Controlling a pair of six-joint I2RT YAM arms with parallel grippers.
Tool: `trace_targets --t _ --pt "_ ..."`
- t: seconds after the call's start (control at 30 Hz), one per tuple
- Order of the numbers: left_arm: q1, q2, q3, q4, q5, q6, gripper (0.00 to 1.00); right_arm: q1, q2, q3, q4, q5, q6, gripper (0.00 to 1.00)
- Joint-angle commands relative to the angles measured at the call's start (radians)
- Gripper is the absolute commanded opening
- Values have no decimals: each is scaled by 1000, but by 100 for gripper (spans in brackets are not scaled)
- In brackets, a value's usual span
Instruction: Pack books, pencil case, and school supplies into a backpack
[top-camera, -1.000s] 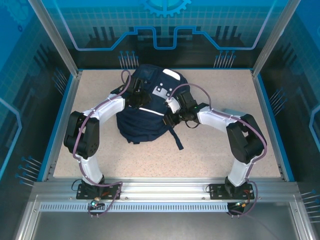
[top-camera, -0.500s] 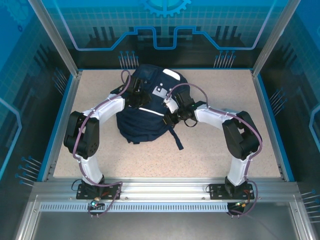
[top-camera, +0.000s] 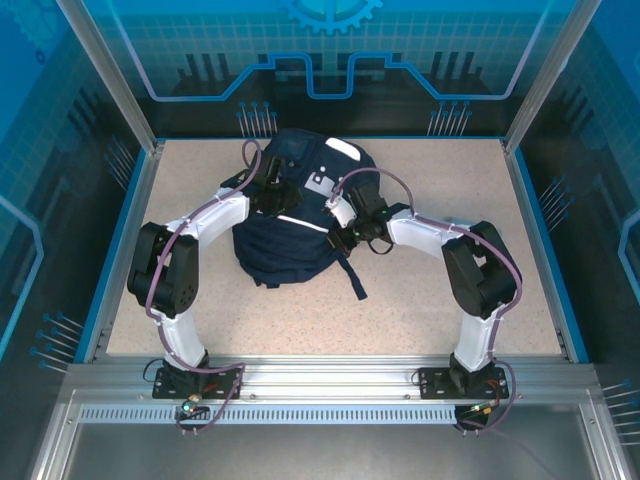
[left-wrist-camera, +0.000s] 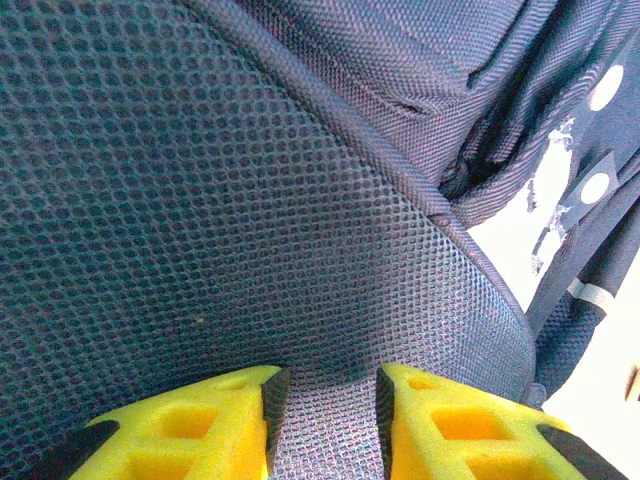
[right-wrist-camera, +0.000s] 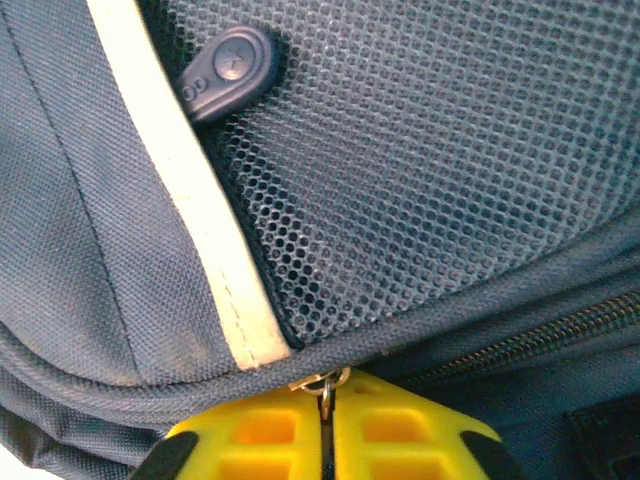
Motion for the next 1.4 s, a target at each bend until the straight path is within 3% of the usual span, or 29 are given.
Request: trace_targets --t 0.0,0.43,0.7,0.9,1.1,1.2,1.37 --pt "16 71 -26 -98 -25 22 34 12 -4 -6 29 24 -16 0" --pt "14 77 -71 -69 -83 -75 27 143 -131 -111 0 7 -7 0" --pt "11 78 -88 -29 -87 -107 24 227 -120 -110 56 -26 59 0" --pt "10 42 -123 19 -58 -107 26 282 -87 -84 84 25 130 0" --pt "13 -59 -134 37 15 -71 40 241 -232 -179 125 63 302 25" --pt "13 -128 -144 30 47 -41 49 218 -322 -235 121 118 414 51" --pt "5 -257 -220 14 83 29 59 179 -467 -293 91 177 658 68"
